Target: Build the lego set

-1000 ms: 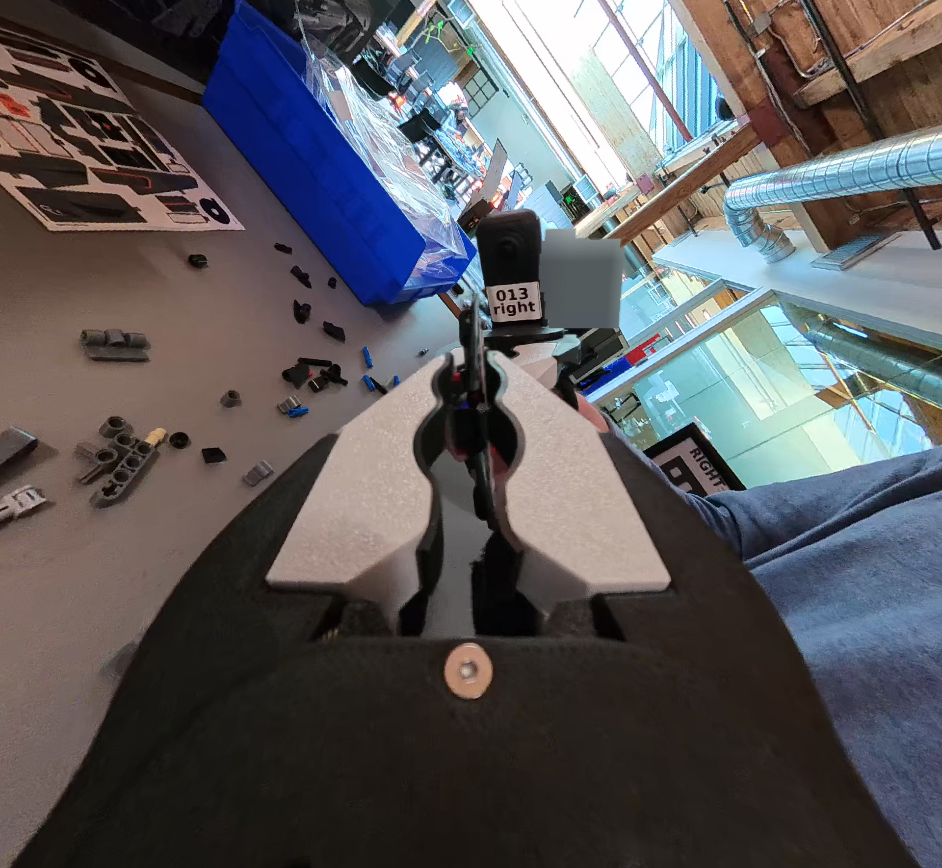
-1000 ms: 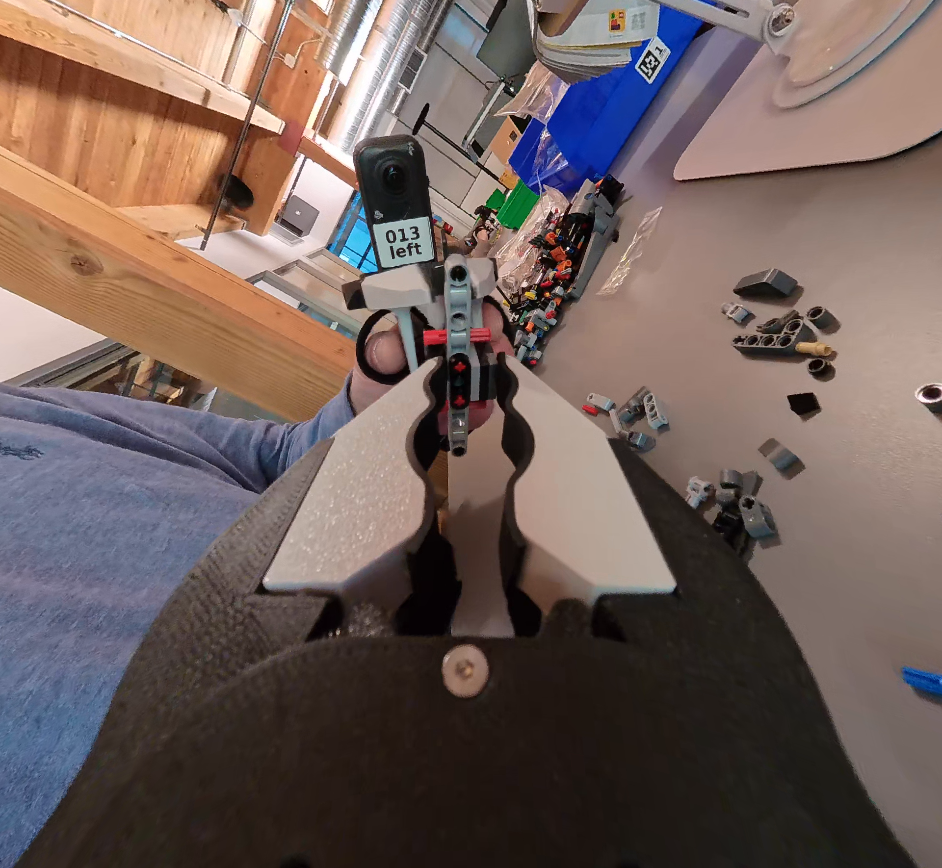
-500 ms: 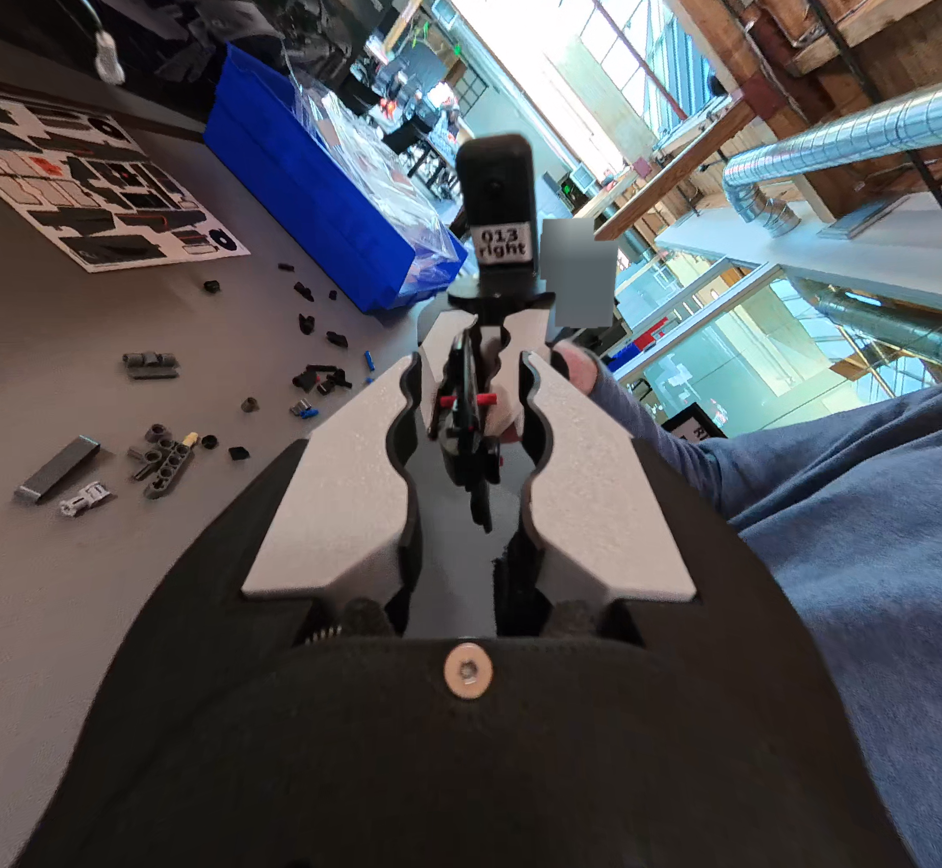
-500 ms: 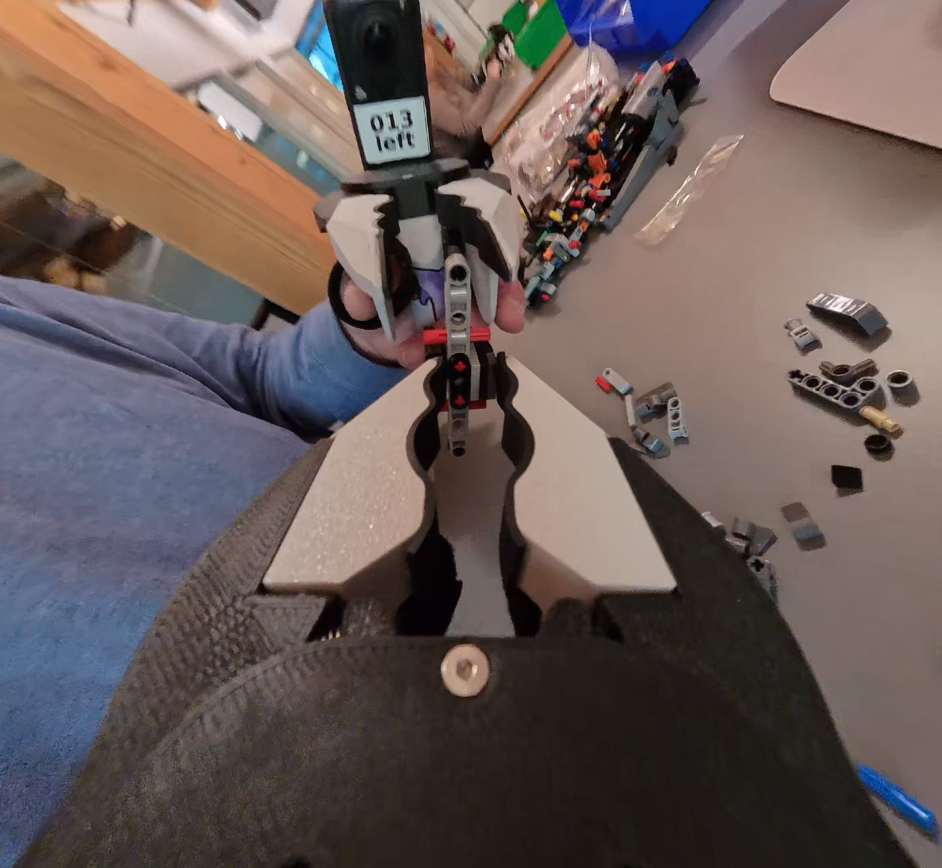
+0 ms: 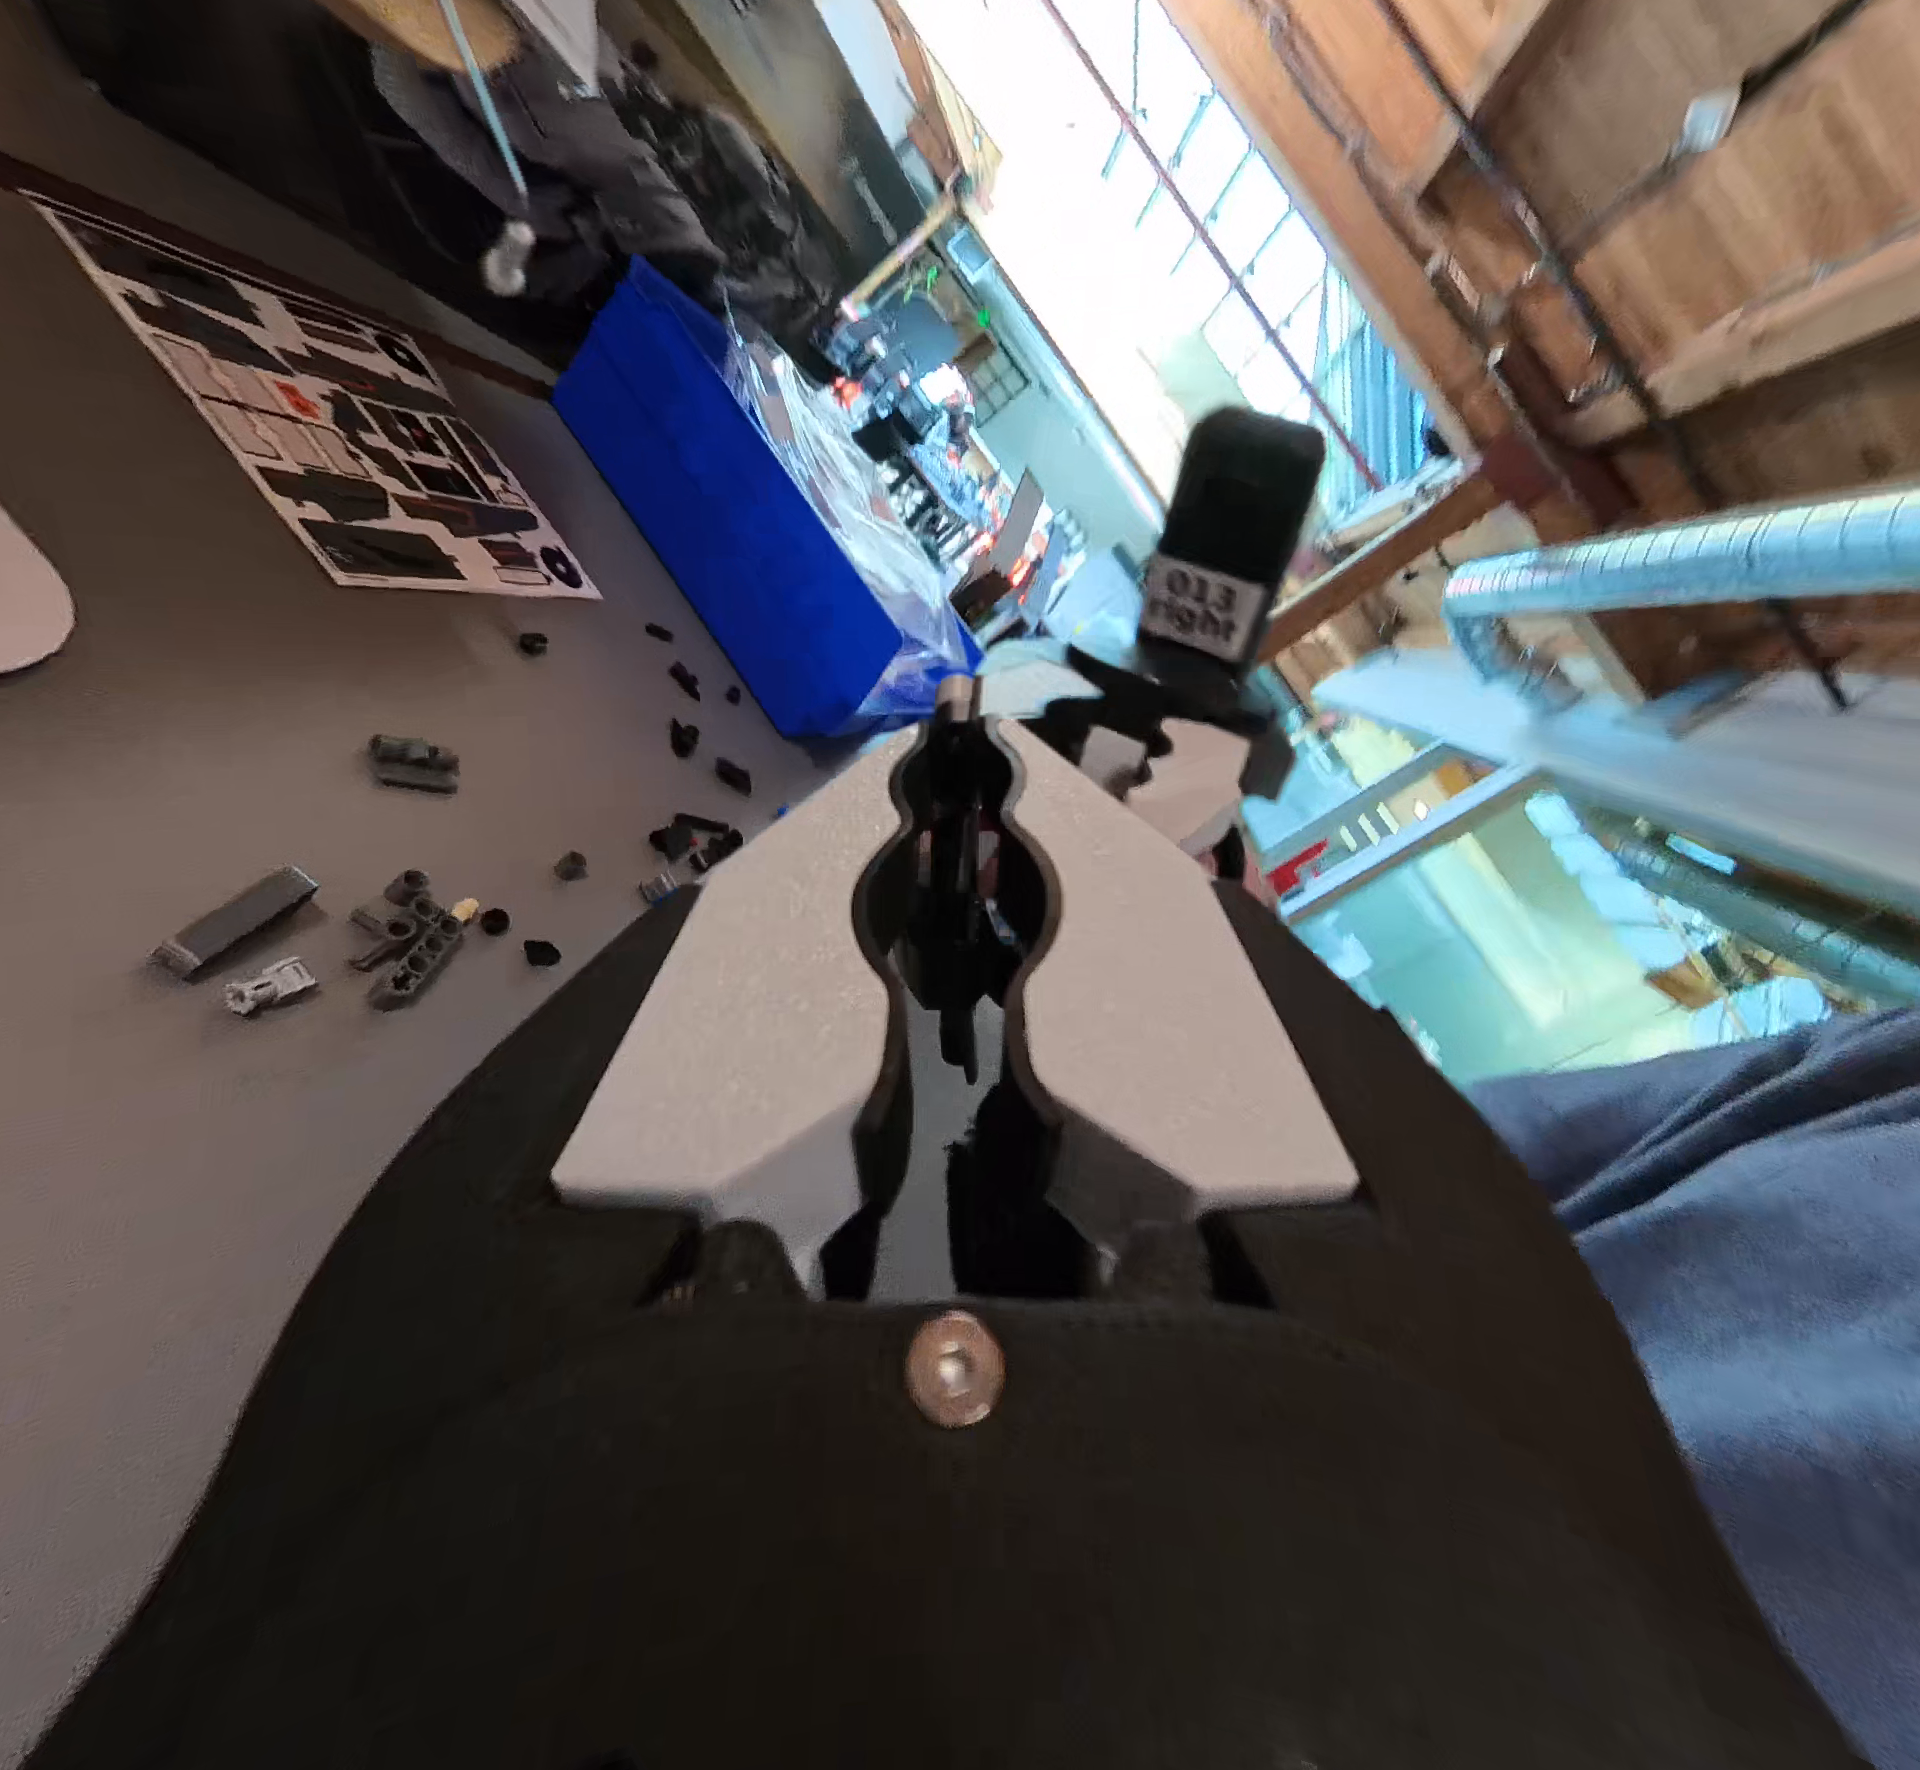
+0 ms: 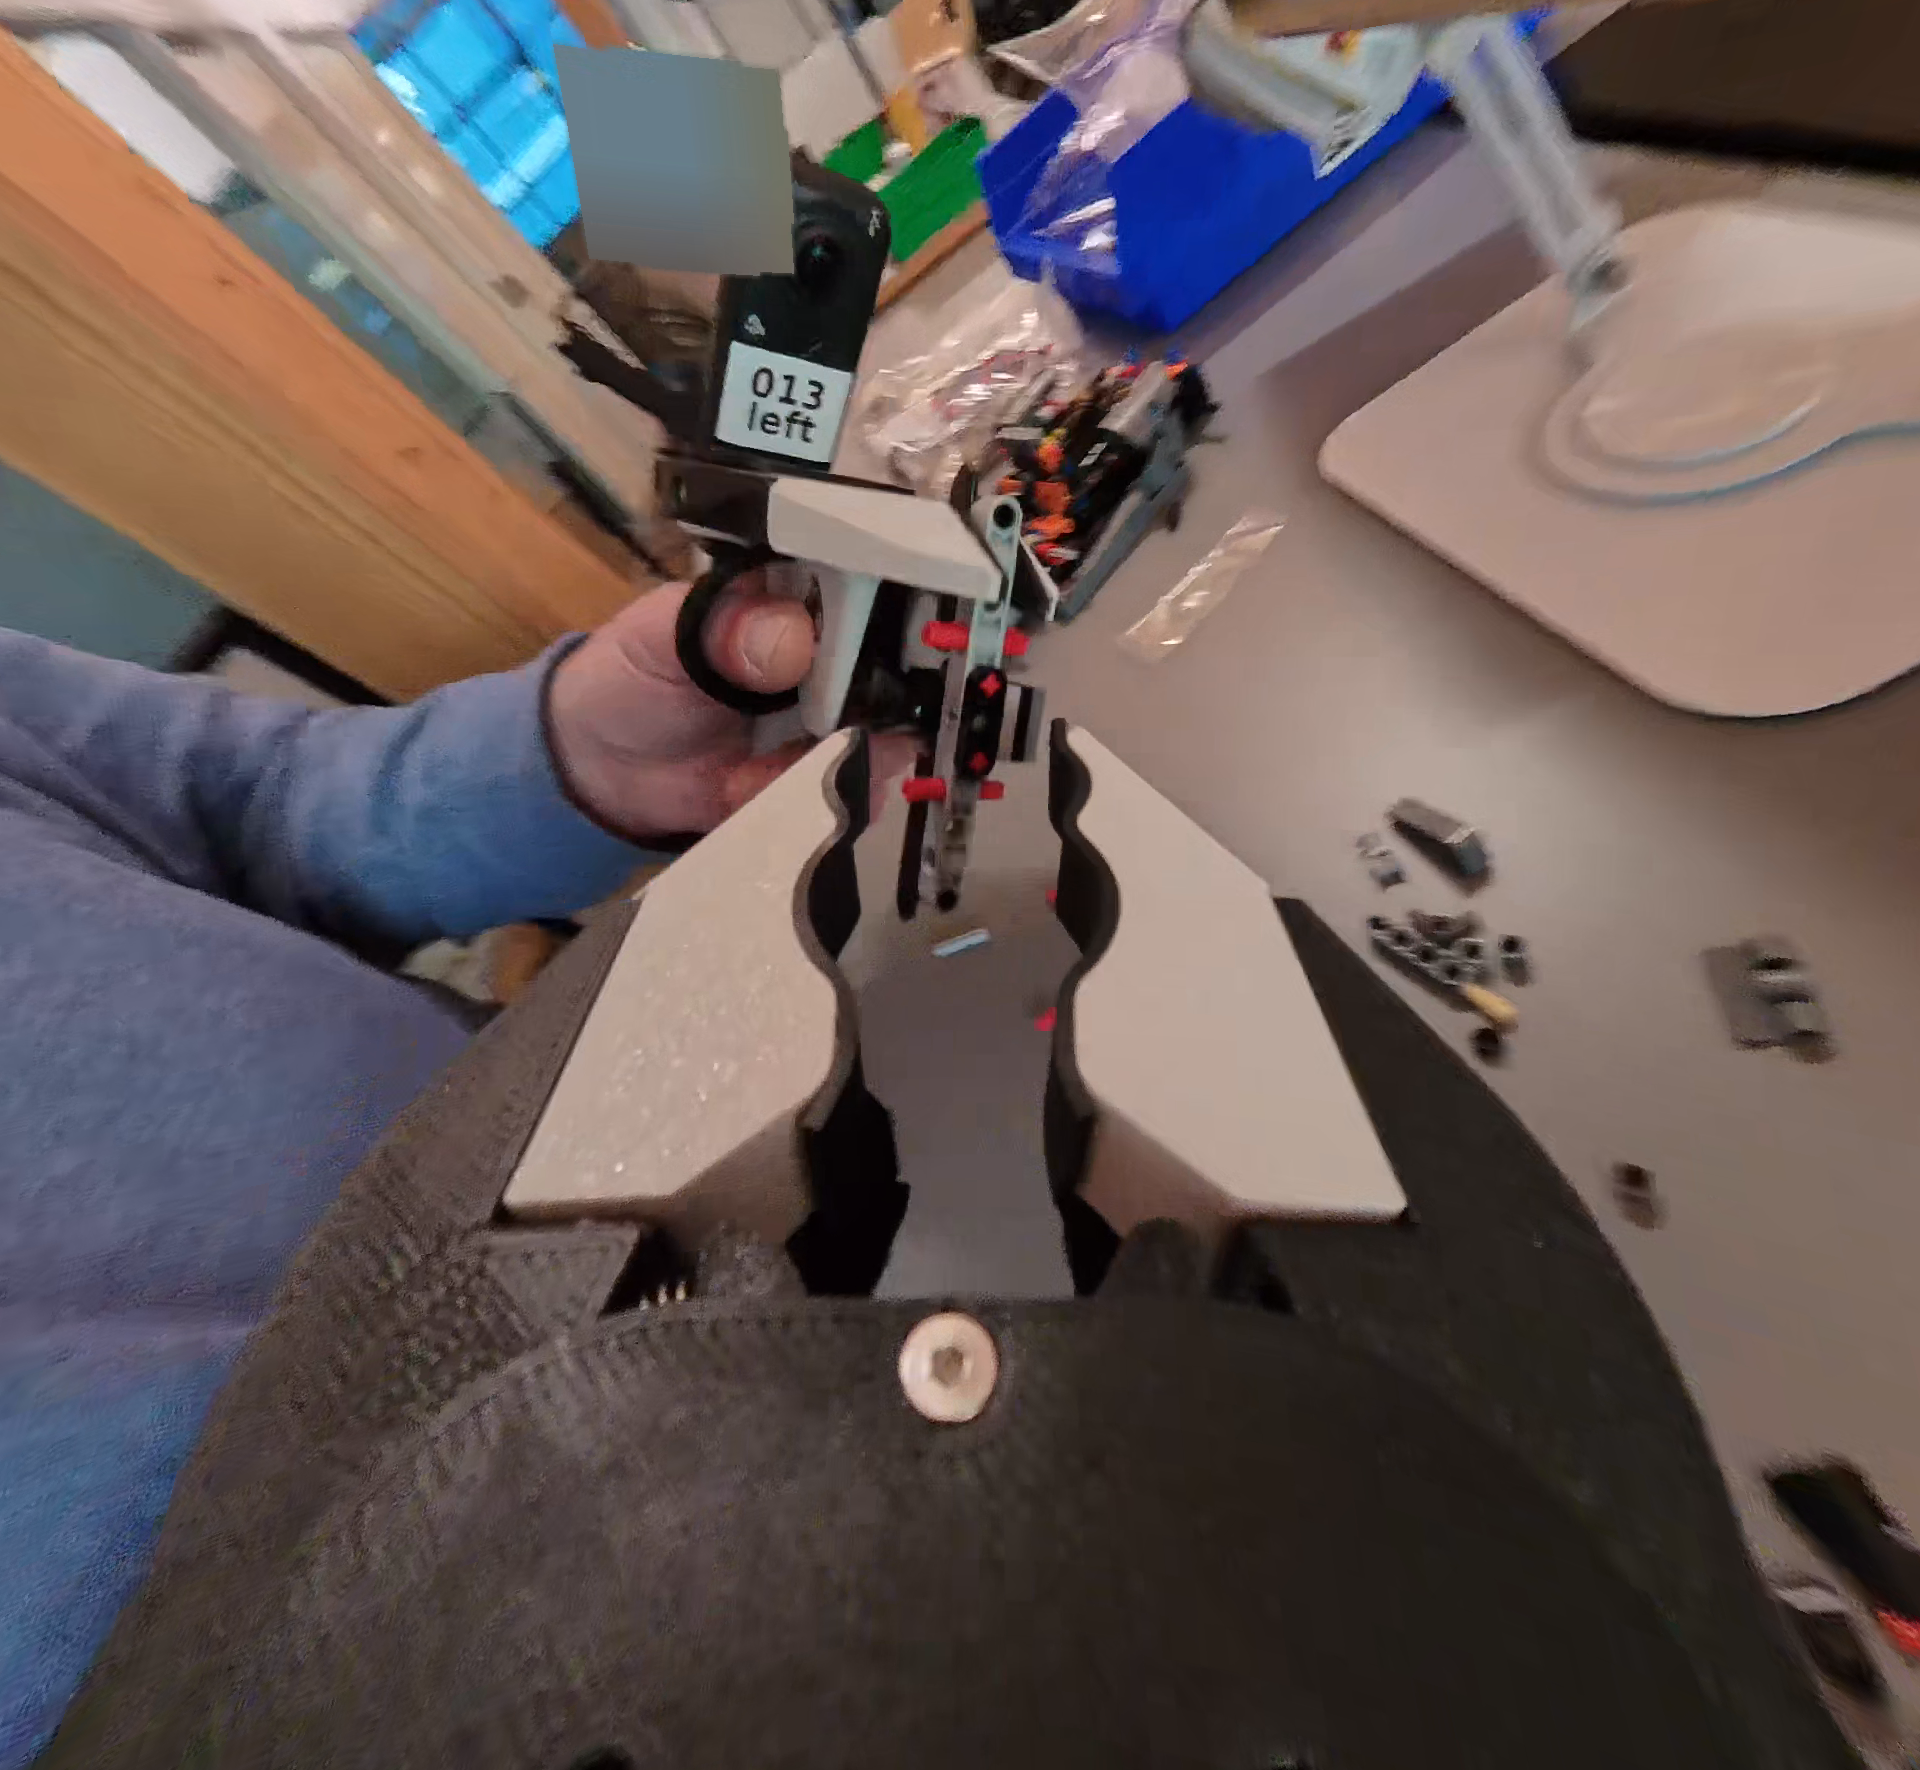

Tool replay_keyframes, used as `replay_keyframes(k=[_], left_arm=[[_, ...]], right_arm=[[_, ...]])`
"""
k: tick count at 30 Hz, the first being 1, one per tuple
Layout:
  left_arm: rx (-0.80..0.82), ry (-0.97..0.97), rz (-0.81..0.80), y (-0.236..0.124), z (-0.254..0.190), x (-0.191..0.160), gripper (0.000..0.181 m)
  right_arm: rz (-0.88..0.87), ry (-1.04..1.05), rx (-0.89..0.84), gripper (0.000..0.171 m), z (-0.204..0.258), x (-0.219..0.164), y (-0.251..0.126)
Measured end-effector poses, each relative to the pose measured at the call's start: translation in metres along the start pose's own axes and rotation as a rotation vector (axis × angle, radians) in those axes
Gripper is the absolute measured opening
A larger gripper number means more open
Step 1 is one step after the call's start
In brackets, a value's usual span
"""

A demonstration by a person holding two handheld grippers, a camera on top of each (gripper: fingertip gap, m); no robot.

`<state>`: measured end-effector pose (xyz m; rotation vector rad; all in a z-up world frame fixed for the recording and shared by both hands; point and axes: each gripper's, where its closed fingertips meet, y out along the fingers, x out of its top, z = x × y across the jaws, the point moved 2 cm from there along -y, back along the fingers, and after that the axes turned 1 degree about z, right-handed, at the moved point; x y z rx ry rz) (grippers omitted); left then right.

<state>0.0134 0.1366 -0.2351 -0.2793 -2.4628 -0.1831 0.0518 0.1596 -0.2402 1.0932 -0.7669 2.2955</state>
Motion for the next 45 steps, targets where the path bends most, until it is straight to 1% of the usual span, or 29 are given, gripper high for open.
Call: replay_keyframes(k=[3,5,7,8,11,13,18,22,24,26,27,29,30,32,33,34,37,40,42,44,45], left_arm=[[0.008,-0.058,-0.058,-0.003,0.007,0.007,0.005],[-0.005,-0.098,-0.082,-0.001,0.009,0.010,0.005],[-0.036,-0.137,-0.096,0.002,0.008,0.011,0.005],[-0.046,-0.139,-0.085,0.004,0.007,0.010,0.005],[-0.052,-0.129,-0.070,0.008,0.006,0.009,0.005],[-0.065,-0.127,-0.052,0.009,0.004,0.008,0.005],[-0.128,-0.124,0.026,0.008,-0.001,0.007,0.005],[-0.151,-0.105,0.079,0.006,-0.003,0.009,0.005],[-0.167,-0.107,0.118,0.008,-0.005,0.006,0.004],[-0.166,-0.101,0.158,0.011,-0.005,0.001,0.005],[-0.177,-0.107,0.177,0.013,-0.006,-0.001,0.005],[-0.168,-0.117,0.182,0.016,-0.005,-0.002,0.005],[-0.144,-0.111,0.174,0.018,-0.002,0.000,0.008],[-0.075,-0.067,0.137,0.018,0.004,0.009,0.024],[-0.081,-0.058,0.100,0.015,0.003,0.017,0.031],[-0.095,-0.047,0.067,0.011,0.001,0.025,0.033],[-0.089,-0.004,0.062,0.005,0.000,0.027,0.030],[-0.107,0.007,0.057,0.004,-0.003,0.024,0.023],[-0.095,0.089,0.074,0.006,-0.007,0.022,0.022],[-0.094,0.222,0.087,0.005,-0.016,0.022,0.021],[-0.098,0.285,0.103,0.004,-0.022,0.020,0.022]], right_arm=[[-0.002,-0.158,-0.168,0.041,0.002,0.001,-0.005],[0.028,-0.248,-0.279,0.046,0.001,-0.001,-0.003],[0.056,-0.287,-0.296,0.043,0.004,-0.005,0.003],[0.051,-0.271,-0.305,0.041,0.003,-0.005,0.005],[0.022,-0.147,-0.218,0.036,0.000,-0.005,0.009],[0.000,-0.049,-0.128,0.040,0.001,-0.004,0.010],[-0.058,0.112,0.081,0.036,0.004,-0.002,0.008],[-0.101,0.153,0.085,0.034,-0.004,0.000,0.007],[-0.106,0.173,0.117,0.035,-0.002,0.001,0.011],[-0.088,0.166,0.125,0.027,-0.002,-0.002,0.017],[-0.079,0.165,0.144,0.019,0.000,-0.003,0.020],[-0.092,0.190,0.167,0.017,-0.002,-0.002,0.022],[-0.109,0.209,0.169,0.017,-0.005,-0.001,0.020],[-0.191,0.274,0.191,0.016,-0.011,0.006,0.014],[-0.239,0.313,0.204,0.016,-0.015,0.010,0.010],[-0.287,0.347,0.205,0.016,-0.020,0.014,0.006],[-0.415,0.422,0.278,0.016,-0.025,0.025,-0.006],[-0.437,0.454,0.333,0.015,-0.025,0.025,-0.006],[-0.434,0.478,0.424,0.016,-0.019,0.026,-0.006],[-0.426,0.499,0.572,0.015,-0.009,0.027,-0.008],[-0.425,0.495,0.614,0.015,-0.006,0.027,-0.009]])
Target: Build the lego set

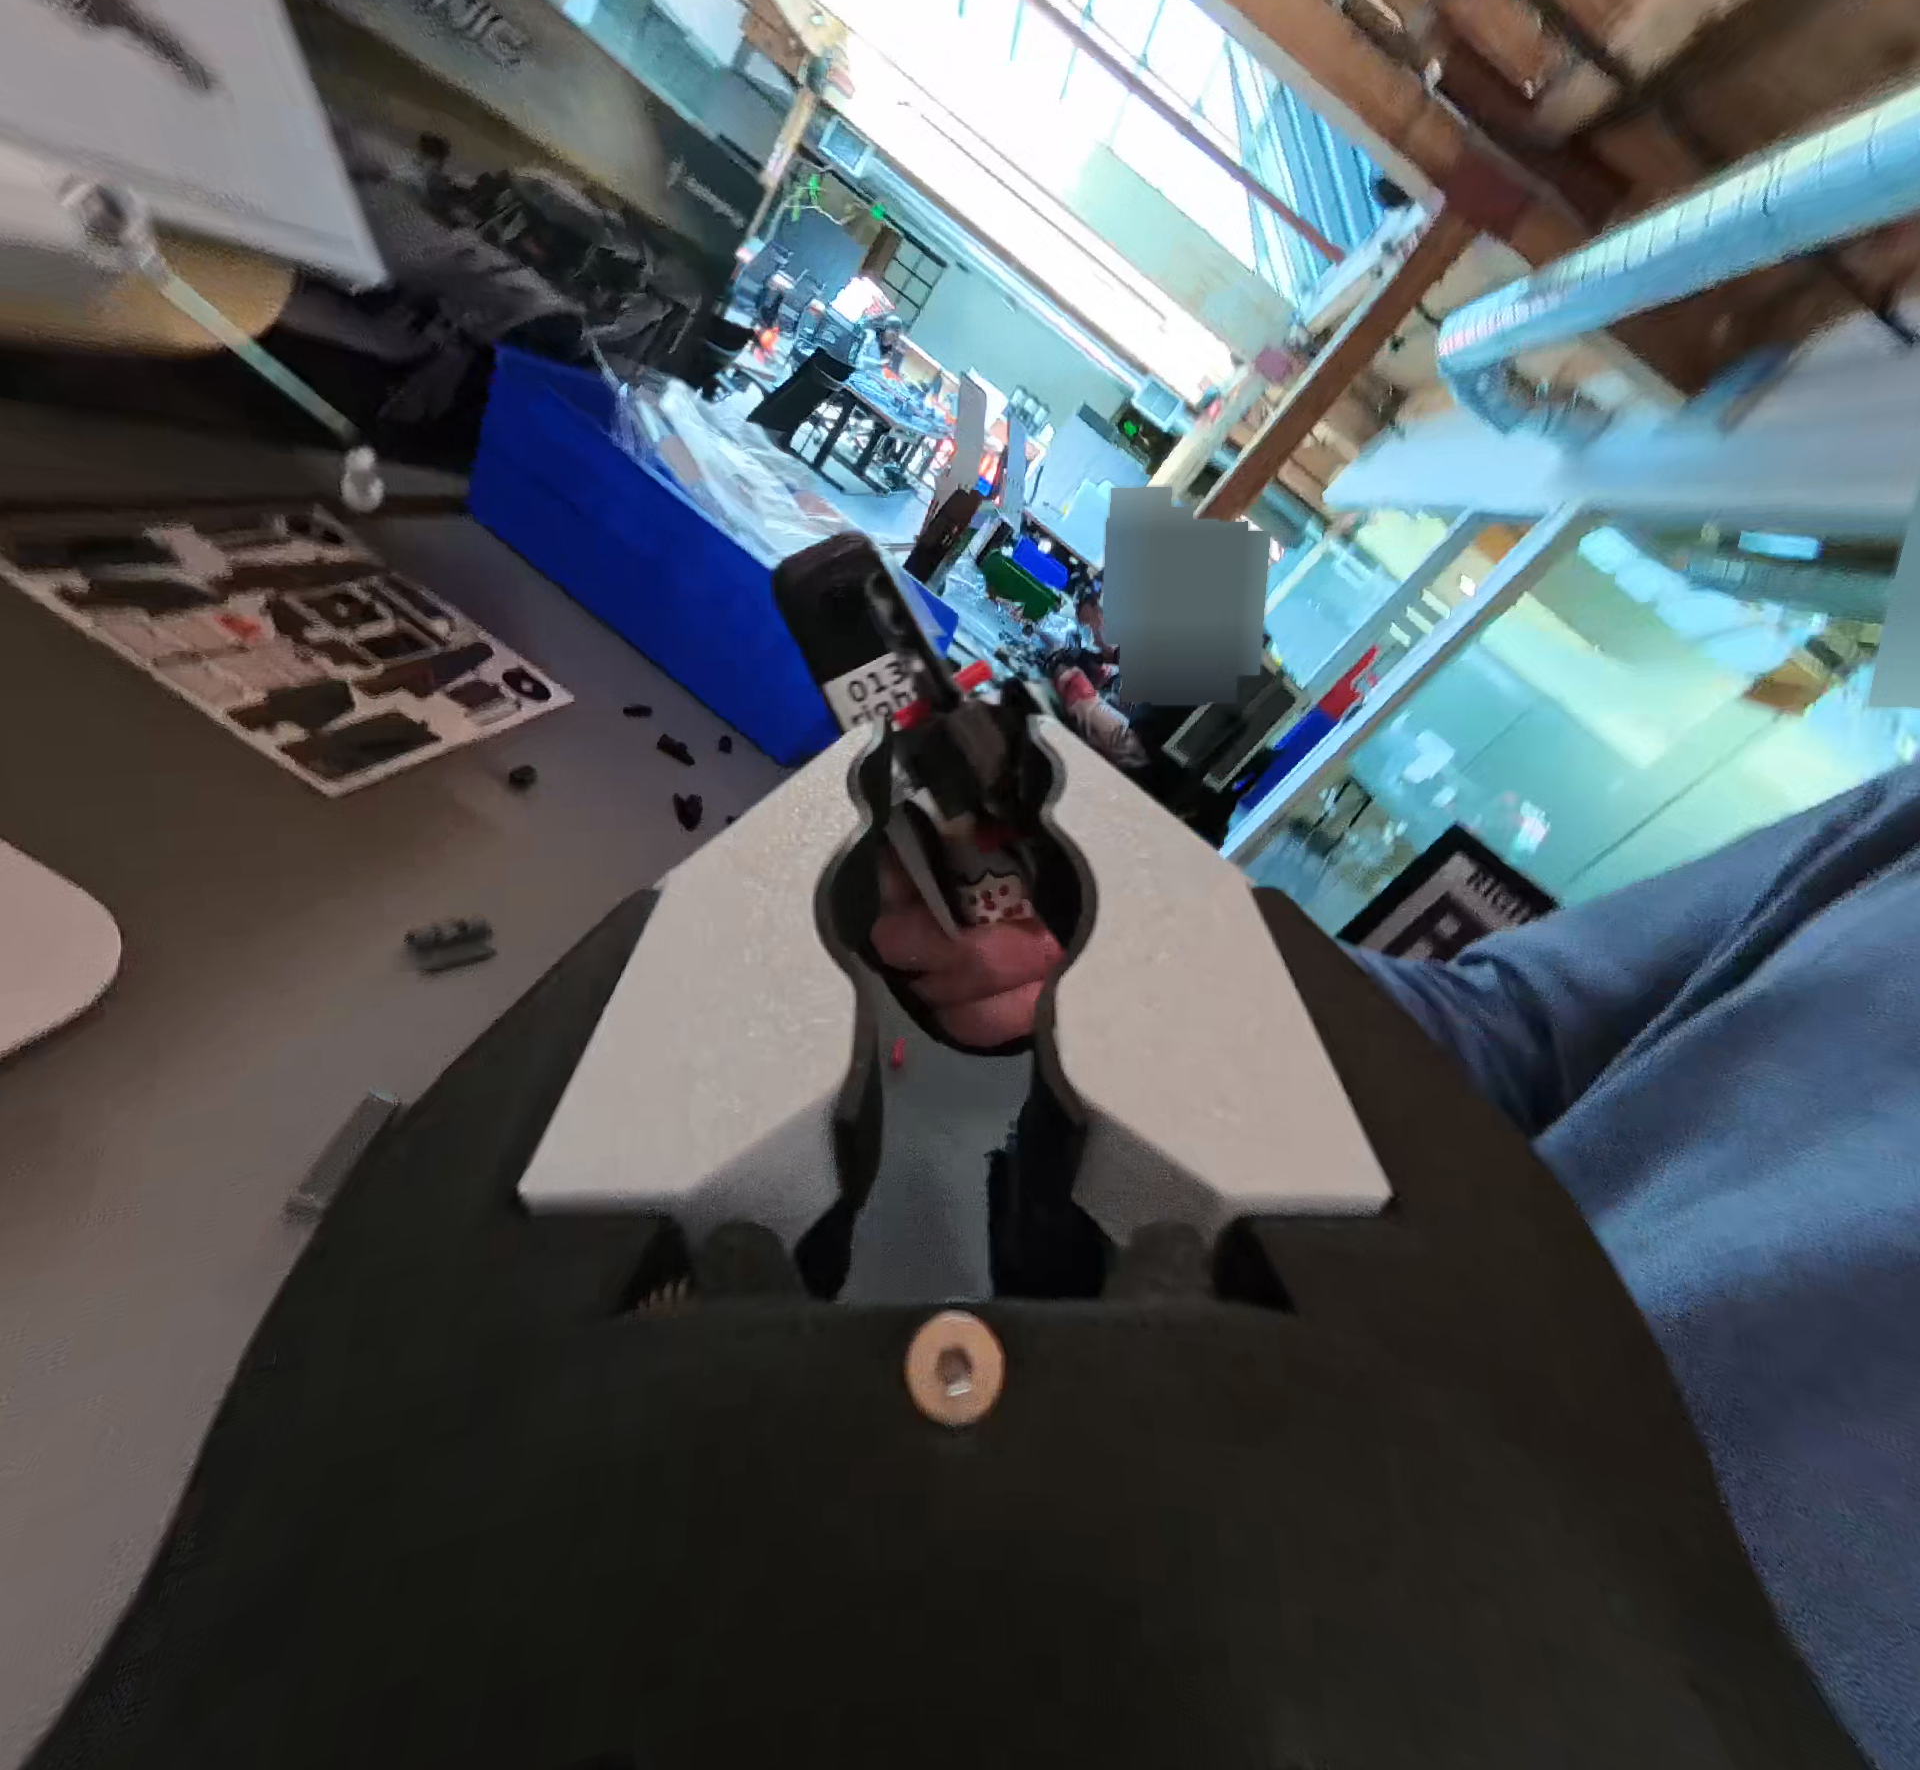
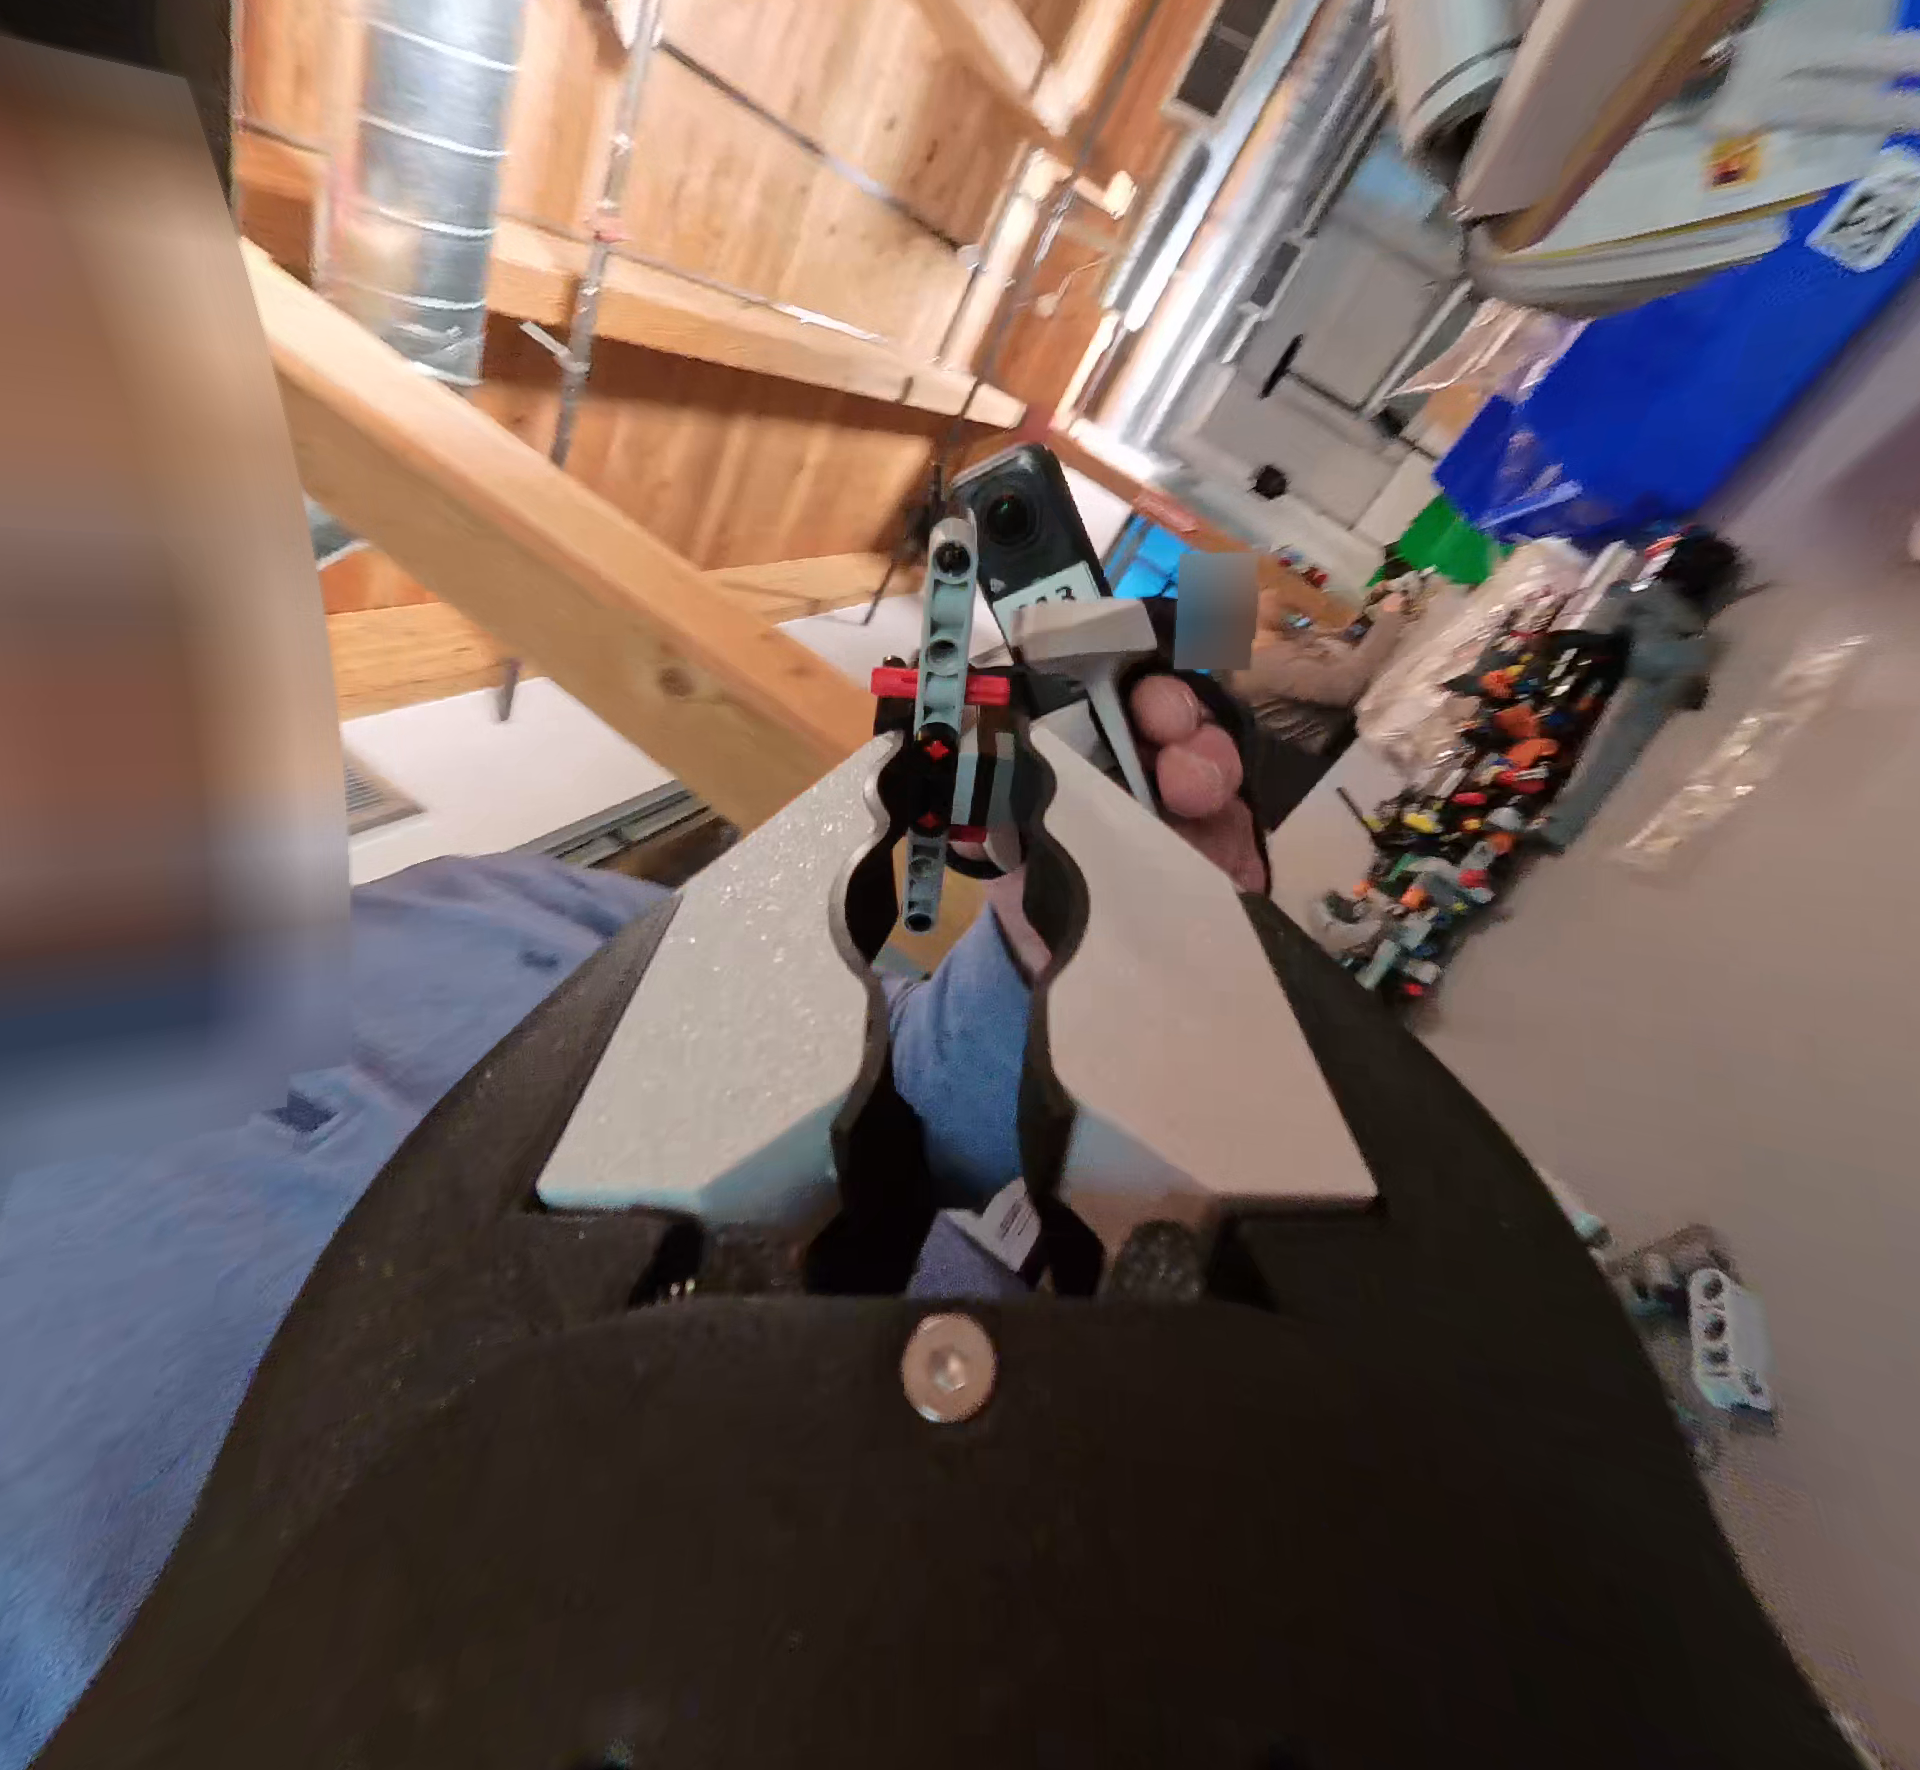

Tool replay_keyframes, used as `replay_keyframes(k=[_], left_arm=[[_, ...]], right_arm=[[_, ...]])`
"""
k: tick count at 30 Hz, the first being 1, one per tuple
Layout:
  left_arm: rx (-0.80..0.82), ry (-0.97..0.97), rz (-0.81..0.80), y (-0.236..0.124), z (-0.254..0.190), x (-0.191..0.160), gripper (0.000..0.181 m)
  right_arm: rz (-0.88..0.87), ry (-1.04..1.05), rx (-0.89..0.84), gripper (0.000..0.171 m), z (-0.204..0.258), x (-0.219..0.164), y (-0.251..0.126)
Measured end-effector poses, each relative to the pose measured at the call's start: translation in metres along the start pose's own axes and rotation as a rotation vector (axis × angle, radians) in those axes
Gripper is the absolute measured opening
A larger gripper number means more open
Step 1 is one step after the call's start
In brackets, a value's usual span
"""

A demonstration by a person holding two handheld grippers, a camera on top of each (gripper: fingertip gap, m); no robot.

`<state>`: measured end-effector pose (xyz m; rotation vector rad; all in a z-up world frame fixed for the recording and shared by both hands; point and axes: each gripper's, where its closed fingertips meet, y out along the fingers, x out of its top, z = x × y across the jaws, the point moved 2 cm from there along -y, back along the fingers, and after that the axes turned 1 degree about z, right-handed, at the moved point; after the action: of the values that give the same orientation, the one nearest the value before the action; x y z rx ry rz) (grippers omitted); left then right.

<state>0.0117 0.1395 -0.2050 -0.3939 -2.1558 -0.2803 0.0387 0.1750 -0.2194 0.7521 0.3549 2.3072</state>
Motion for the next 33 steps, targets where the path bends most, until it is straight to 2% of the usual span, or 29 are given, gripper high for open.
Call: replay_keyframes(k=[4,9,16,20,33], left_arm=[[-0.068,0.151,0.005,-0.003,-0.028,0.005,0.021],[-0.080,0.297,0.041,-0.001,-0.047,0.000,0.020],[0.010,0.553,0.107,-0.002,-0.057,-0.003,0.017],[0.011,0.573,0.133,-0.006,-0.054,-0.007,0.018],[0.066,0.607,0.062,-0.010,-0.052,-0.003,0.016]], right_arm=[[0.077,0.040,0.248,0.015,0.018,-0.010,-0.001],[0.112,-0.026,0.424,0.015,0.036,-0.013,0.002],[0.196,0.036,0.456,0.015,0.030,-0.021,0.015],[0.221,0.060,0.433,0.015,0.025,-0.024,0.019],[0.212,0.101,0.448,0.016,0.021,-0.022,0.028]])
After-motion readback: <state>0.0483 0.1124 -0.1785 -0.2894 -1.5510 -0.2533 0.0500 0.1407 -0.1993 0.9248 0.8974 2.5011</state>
